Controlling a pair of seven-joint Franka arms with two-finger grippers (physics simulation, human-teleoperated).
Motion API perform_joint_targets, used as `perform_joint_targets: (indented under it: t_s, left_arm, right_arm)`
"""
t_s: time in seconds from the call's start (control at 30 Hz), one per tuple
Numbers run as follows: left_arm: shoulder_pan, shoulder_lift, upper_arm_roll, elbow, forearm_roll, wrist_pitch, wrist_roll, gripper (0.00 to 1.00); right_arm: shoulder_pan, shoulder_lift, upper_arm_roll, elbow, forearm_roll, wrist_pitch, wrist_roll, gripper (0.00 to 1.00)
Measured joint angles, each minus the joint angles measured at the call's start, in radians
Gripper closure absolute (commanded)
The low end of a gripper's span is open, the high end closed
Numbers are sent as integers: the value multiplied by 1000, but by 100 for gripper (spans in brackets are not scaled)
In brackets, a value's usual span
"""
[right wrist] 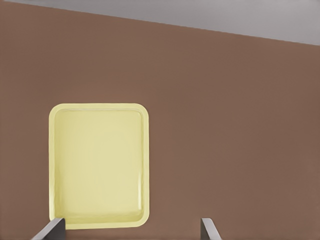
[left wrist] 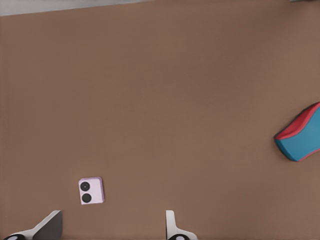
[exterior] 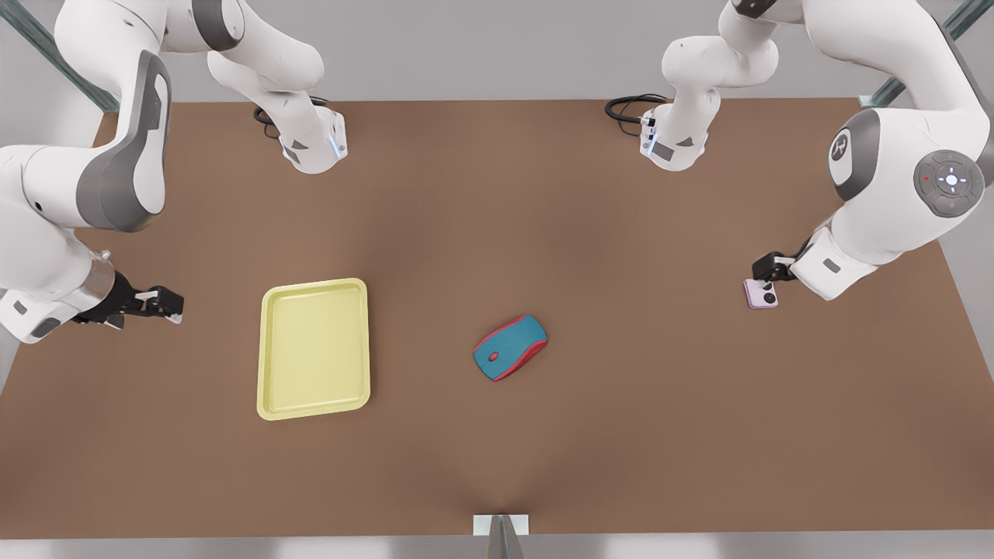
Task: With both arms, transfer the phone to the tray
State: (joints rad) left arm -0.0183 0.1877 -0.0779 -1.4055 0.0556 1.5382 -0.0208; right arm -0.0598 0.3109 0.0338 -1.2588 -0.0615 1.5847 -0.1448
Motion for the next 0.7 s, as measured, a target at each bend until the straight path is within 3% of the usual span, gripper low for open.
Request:
perform_joint_targets:
  t_s: [0.1, 0.23, 0.3, 0.47, 0.7]
  left_arm:
    - [-5, -7, 13, -97, 3, 35, 3, 0]
    - [0, -61, 120, -493, -4, 252, 11, 0]
    - [7, -46, 175, -612, -7, 384, 25, 0]
    - [8, 35, 266, -705, -88, 618, 87, 0]
    - [5, 19, 346, -919, -119, 856, 218, 0]
  right_arm:
    - [0, -1, 0, 0, 0, 1, -6, 0]
    - [0, -1, 0, 0, 0, 1, -12, 0]
    - [-2, -1, 0, 0, 0, 2, -14, 0]
    - [-9, 1, -3, 2, 6, 2, -19, 0]
    - [-9, -4, -3, -1, 4, 1, -24, 0]
